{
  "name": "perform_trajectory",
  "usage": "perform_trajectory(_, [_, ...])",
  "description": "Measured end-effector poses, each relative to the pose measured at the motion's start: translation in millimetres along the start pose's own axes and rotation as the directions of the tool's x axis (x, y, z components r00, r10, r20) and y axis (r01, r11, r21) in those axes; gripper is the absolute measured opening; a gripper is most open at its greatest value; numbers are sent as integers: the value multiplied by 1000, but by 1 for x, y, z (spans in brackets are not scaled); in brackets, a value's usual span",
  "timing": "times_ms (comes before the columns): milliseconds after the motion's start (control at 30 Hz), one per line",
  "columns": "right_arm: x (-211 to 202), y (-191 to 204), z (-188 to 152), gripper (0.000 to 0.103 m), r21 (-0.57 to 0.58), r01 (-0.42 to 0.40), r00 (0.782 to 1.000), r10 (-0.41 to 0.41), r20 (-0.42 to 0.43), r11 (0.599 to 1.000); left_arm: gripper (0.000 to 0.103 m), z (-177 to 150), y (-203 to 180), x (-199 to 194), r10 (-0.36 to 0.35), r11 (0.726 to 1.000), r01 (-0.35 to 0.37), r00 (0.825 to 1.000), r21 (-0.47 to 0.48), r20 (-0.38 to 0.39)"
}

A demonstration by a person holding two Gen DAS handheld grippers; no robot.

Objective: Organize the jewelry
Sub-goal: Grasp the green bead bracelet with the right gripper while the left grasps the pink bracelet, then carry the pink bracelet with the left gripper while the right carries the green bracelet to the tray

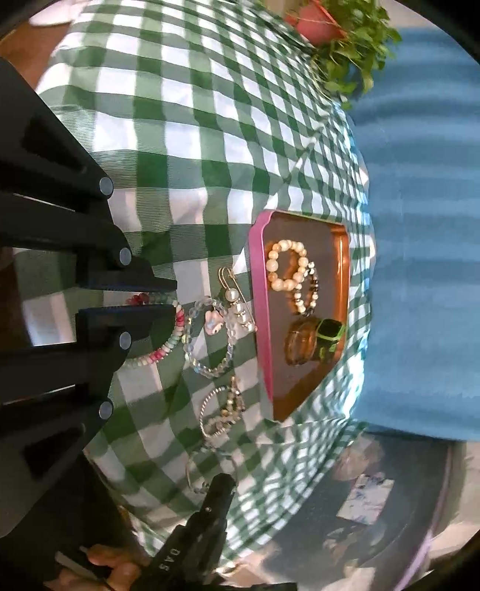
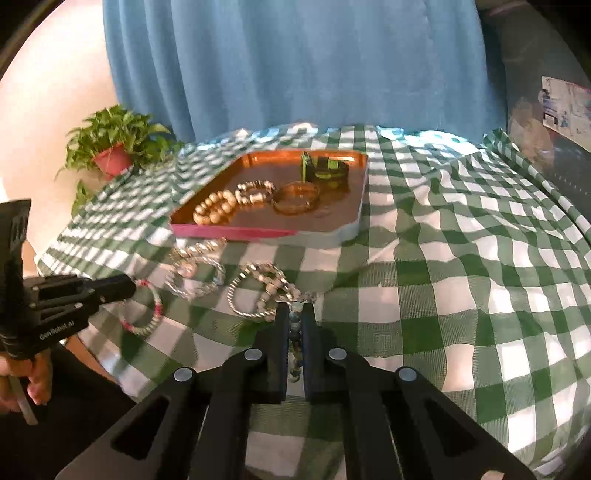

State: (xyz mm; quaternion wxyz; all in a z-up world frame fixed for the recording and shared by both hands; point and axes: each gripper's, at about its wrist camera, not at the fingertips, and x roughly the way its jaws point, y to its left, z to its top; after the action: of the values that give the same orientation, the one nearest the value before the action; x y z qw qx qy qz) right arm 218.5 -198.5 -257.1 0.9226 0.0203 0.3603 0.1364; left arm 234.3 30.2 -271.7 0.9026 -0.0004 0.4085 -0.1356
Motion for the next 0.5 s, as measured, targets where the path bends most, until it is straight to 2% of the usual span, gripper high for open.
perform_trajectory(100, [-8, 6, 6, 5, -4, 7, 1000, -7, 18, 1000, 6, -1, -5, -11, -9, 1000, 9, 1000, -23, 5])
perform_trajectory(167, [-12, 5, 8, 5, 40, -4, 1000, 3, 9, 999, 6, 0, -7, -18, -48, 997, 48, 999, -53, -4])
perform_trajectory(333, [-29, 12, 11, 5, 66, -13, 1000, 12, 17, 998, 6, 3, -15, -36, -24, 996, 24, 1000, -87, -4])
perform_trajectory(500, [-58, 25, 21, 5, 34, 9, 999, -10, 41, 999, 6, 11, -22, -56, -21, 997, 22, 1000, -69, 15])
